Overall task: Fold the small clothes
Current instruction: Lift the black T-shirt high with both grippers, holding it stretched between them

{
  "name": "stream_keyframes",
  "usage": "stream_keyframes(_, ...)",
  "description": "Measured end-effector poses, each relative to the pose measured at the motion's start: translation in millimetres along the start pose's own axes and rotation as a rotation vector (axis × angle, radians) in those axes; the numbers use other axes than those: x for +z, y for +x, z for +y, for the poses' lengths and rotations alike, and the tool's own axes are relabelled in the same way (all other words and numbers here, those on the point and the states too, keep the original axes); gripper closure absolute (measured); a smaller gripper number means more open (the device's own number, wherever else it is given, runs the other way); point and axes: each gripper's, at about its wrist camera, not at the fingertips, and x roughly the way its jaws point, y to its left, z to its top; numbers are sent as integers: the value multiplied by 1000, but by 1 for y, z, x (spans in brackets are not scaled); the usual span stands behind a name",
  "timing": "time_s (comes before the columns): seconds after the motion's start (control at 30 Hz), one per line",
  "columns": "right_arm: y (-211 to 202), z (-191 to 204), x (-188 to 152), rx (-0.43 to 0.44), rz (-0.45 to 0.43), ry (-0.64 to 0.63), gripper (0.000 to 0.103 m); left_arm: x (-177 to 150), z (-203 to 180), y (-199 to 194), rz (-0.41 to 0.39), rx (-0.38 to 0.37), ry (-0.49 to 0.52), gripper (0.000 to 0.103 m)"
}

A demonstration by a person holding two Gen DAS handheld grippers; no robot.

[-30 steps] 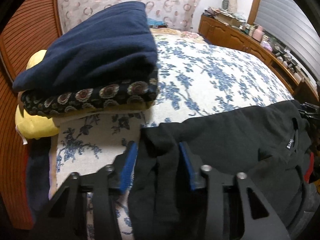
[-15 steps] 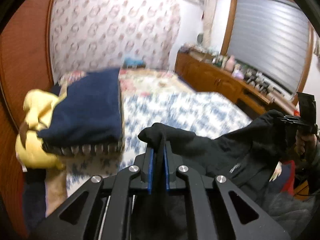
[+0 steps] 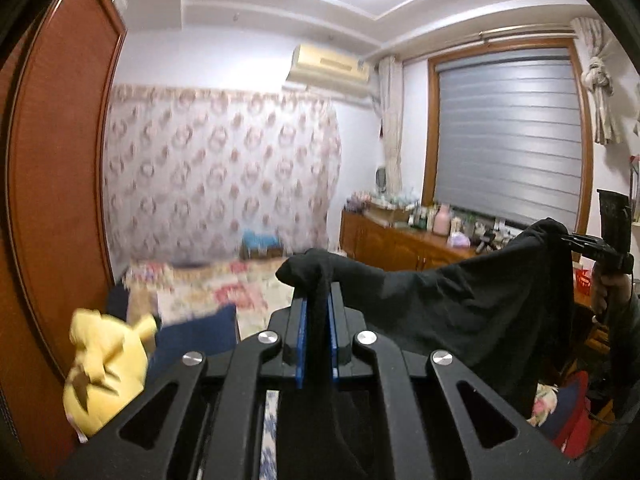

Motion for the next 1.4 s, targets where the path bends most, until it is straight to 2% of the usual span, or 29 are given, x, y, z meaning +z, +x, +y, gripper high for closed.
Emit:
stream_keyframes(0.33, -47, -5, 58, -77, -144, -44, 95, 47, -10, -28, -121, -1, 58, 97)
stream_keyframes(0.7, -66, -13, 55, -157, -149, -87, 95, 56, -2, -30, -179, 22, 70, 97)
stream_keyframes(0.97, -77, -22, 59, -195, -172, -98, 95, 59, -2, -23, -185, 34, 79, 97)
stream_keyframes(1.13, -48, -40, 49, -208, -116, -90, 95, 43, 10, 20, -129, 61, 66, 97)
stream_keyframes(1.27, 3, -64, 21, -188, -35, -56, 95, 11, 30, 88, -39, 96, 61, 96)
stream_keyframes(1.4, 71, -89, -24, -143, 45, -3, 95, -29, 51, 166, 74, 116, 21, 96)
